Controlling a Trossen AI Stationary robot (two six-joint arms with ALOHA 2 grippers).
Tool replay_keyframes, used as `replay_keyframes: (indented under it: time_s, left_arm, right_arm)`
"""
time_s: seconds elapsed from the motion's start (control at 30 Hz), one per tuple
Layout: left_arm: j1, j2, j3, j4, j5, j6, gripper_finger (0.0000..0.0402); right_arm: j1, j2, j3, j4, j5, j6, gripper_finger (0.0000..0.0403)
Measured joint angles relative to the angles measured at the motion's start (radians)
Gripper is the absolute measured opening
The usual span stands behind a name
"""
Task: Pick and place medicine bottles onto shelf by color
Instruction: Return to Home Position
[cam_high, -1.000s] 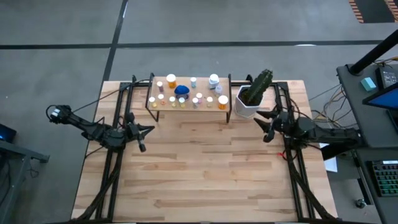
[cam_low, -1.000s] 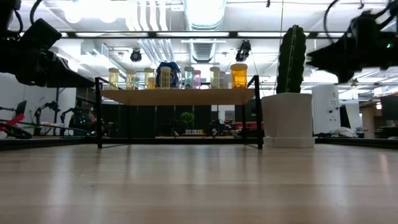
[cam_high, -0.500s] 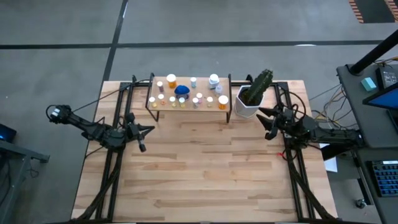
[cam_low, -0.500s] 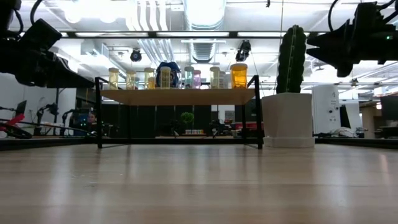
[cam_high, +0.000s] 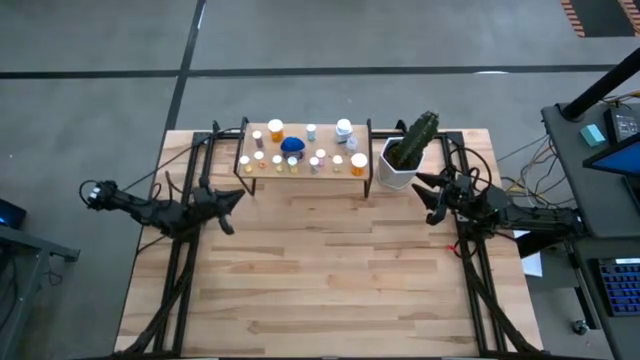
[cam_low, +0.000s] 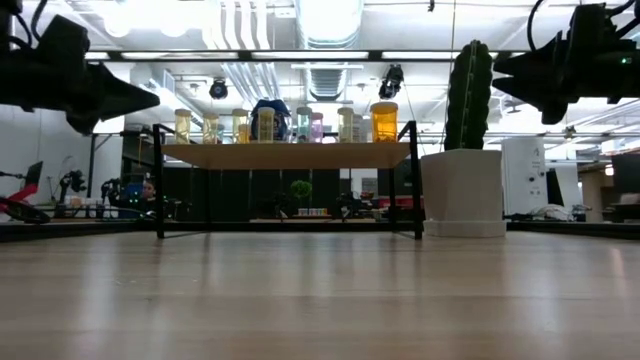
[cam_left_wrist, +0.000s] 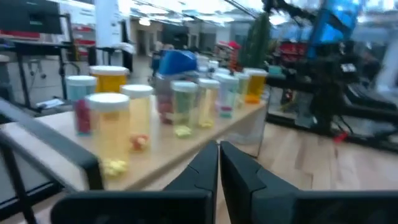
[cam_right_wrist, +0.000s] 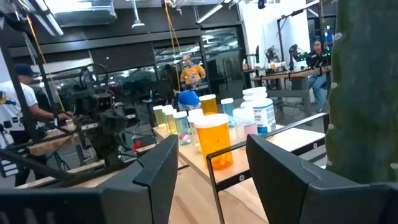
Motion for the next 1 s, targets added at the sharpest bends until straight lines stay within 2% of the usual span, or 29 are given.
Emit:
replay_keyframes:
  time_s: [1.0]
  left_arm:
    - [0.010,0.088,0.000,0.014,0.000,0.000,0.0000]
  right_arm:
    - [0.000,0.020,-0.001,0.000,0.001,0.000,0.0180]
